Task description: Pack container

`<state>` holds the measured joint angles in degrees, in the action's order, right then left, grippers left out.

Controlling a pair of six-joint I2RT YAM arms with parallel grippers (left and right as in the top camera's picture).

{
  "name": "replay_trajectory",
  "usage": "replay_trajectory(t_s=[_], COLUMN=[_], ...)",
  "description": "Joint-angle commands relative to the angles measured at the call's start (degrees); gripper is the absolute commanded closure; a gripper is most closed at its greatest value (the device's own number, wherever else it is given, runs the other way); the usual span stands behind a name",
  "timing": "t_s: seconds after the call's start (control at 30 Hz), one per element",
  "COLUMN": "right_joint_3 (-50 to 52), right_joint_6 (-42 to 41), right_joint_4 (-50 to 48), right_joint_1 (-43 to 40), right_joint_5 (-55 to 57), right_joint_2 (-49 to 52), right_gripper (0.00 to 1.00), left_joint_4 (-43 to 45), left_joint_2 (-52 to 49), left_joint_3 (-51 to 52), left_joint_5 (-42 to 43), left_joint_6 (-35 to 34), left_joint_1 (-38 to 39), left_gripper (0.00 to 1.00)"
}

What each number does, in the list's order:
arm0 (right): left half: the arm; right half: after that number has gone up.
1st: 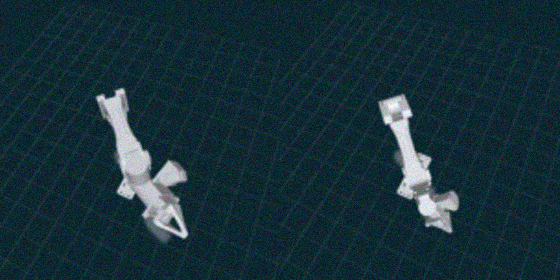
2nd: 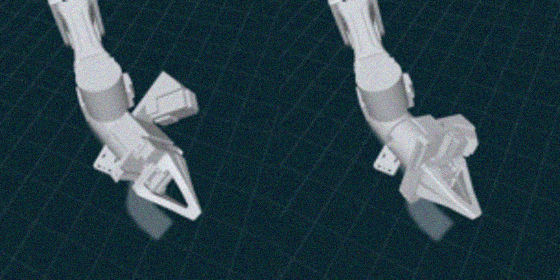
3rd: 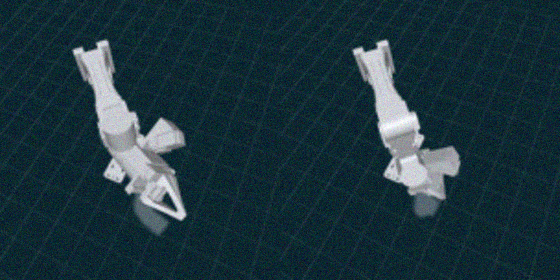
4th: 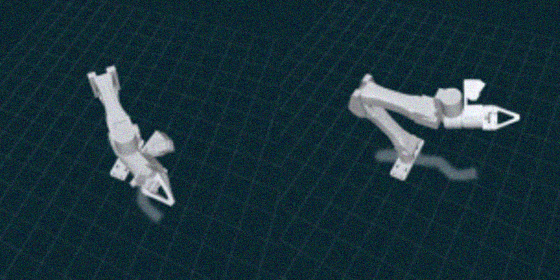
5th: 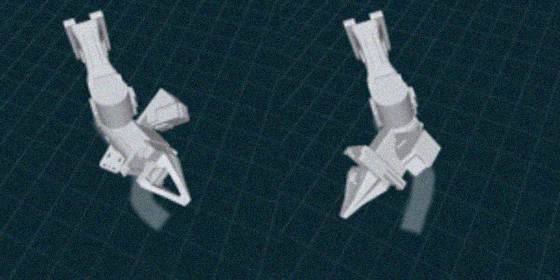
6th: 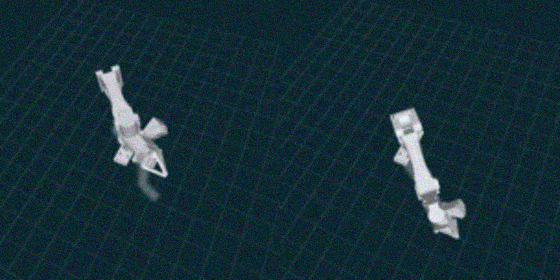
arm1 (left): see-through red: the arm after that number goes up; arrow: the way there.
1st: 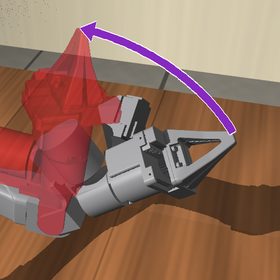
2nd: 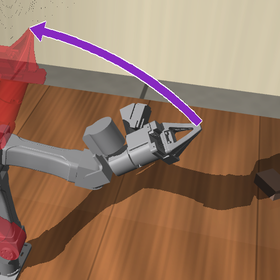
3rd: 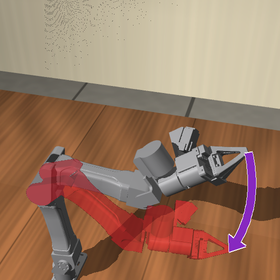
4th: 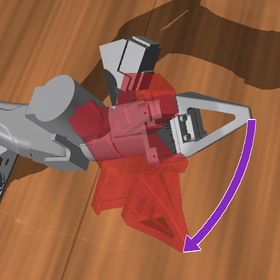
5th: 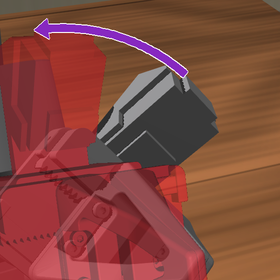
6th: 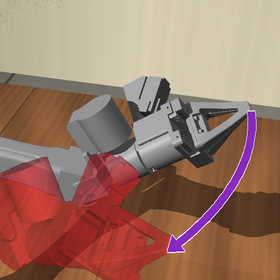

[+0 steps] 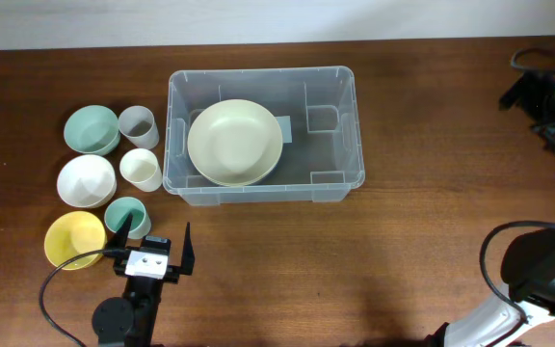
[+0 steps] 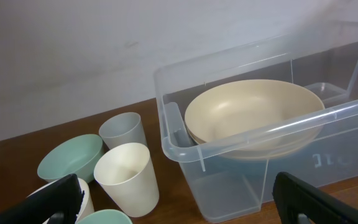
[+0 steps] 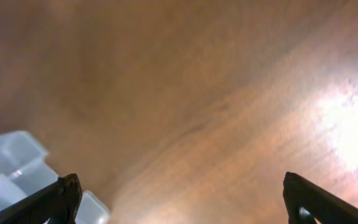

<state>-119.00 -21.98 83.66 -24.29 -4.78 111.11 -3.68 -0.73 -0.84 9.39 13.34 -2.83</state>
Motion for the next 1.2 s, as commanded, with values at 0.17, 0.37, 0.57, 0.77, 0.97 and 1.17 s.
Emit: replay_trajectory(t_s=[0.17,0.37,0.57,0.77,0.97,1.17], right_joint_3=[3.15,4.0,4.81,4.81,4.83,4.83], right_joint_6=[0.74,0.55,0.57,0.55,0.57,0.55], right_joint_4=[-1.14,-3.15,-3.96,-3.96,-7.28,-8.13], right_joint_1=[-0.22,-0.22,-0.22,-0.15,-0.17,-0.17], right_joint_5=[1.99,5.57,8.59,8.68,9.66,14.08], right_joint_2=[0.28,0.28,0.79,1.03,1.25,1.79], right_gripper=[0.01,0.01,0.01,0.01,0.01,0.01], left_joint_4=[-0.07,-0.07,-0.07,-0.07,-0.07,-0.07], left_joint_2=[0.35,0.35,0.35,0.35,0.35,0.35], left_joint_3=[0.33,0.33,0.33,0.33,0.33,0.33], left_joint_5=[-0.2,-0.2,-0.2,-0.2,-0.2,-0.2], left_joint_6=[0.44,0.44,0.44,0.44,0.44,0.44], left_joint_1=[-0.33,-0.33,-0.33,-0.33,-0.33,-0.33], left_gripper=[0.0,0.0,0.0,0.0,0.0,0.0])
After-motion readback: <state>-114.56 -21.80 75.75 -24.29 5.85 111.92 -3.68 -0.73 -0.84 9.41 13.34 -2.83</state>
